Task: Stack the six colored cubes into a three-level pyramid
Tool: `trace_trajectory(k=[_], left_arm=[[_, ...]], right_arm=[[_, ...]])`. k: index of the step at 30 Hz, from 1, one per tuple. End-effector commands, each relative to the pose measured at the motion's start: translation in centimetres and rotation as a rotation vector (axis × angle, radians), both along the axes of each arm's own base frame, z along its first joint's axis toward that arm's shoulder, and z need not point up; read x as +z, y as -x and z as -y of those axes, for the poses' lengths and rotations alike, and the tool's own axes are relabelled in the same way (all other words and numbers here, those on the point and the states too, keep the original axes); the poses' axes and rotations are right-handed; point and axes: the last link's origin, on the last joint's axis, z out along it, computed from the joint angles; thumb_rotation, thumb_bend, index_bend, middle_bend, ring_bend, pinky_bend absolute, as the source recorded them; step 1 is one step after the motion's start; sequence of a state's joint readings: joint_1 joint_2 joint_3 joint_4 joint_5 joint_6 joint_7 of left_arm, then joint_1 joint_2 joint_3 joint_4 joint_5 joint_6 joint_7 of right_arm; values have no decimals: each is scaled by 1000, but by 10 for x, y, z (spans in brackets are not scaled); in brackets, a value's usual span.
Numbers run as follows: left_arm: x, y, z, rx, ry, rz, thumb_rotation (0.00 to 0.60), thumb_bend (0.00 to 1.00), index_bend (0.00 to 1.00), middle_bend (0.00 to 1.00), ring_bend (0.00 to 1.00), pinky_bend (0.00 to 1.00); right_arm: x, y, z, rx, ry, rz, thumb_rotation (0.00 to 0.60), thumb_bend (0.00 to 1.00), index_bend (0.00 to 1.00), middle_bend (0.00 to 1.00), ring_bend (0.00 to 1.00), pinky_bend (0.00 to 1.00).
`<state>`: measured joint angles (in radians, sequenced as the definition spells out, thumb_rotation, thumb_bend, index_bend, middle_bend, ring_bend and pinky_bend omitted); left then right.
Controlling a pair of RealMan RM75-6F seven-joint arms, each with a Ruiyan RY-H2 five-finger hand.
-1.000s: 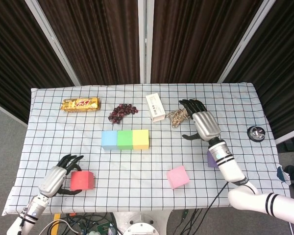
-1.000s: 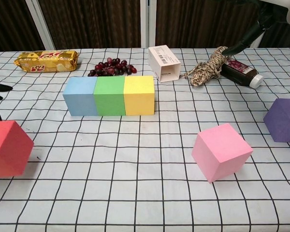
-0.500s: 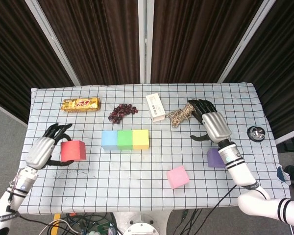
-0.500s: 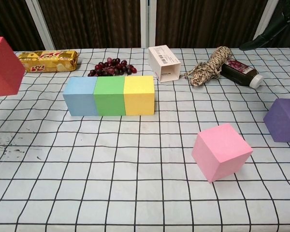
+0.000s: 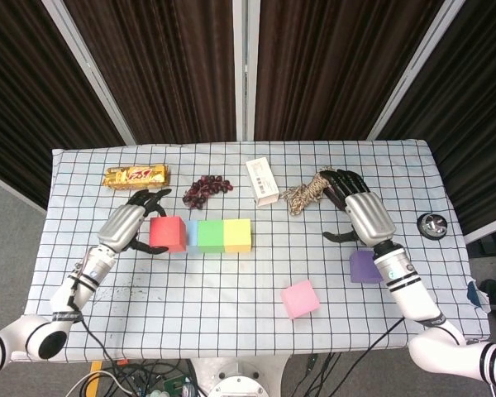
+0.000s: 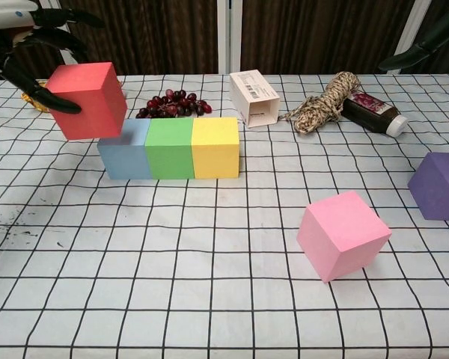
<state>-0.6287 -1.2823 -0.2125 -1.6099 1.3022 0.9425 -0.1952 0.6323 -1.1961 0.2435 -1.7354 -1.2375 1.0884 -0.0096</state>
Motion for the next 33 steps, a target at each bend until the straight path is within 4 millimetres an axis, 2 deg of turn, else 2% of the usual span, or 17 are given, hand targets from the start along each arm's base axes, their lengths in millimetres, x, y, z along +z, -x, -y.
trace_trajectory(k=[1, 16, 24, 33], left_arm=[[-6, -6, -5, -8, 8, -3, 600, 91, 54, 480, 118, 57], [-21, -21, -17, -11, 30, -7, 600, 90, 54, 481, 118, 59], [-27, -20, -22, -13, 34, -35, 600, 90, 54, 481, 118, 58], [-27, -25, -27, -43, 32, -54, 600, 91, 54, 483, 118, 57]], right_arm=[[1, 1, -3, 3, 1, 4, 600, 14, 0, 80, 0, 0], [-3, 6, -12, -3, -14, 10, 600, 14, 0, 80, 0, 0], [0, 11, -18, 4, -3, 12, 600, 15, 0, 80, 0, 0], [3, 13, -20, 13, 13, 12, 600, 15, 0, 81, 0, 0]])
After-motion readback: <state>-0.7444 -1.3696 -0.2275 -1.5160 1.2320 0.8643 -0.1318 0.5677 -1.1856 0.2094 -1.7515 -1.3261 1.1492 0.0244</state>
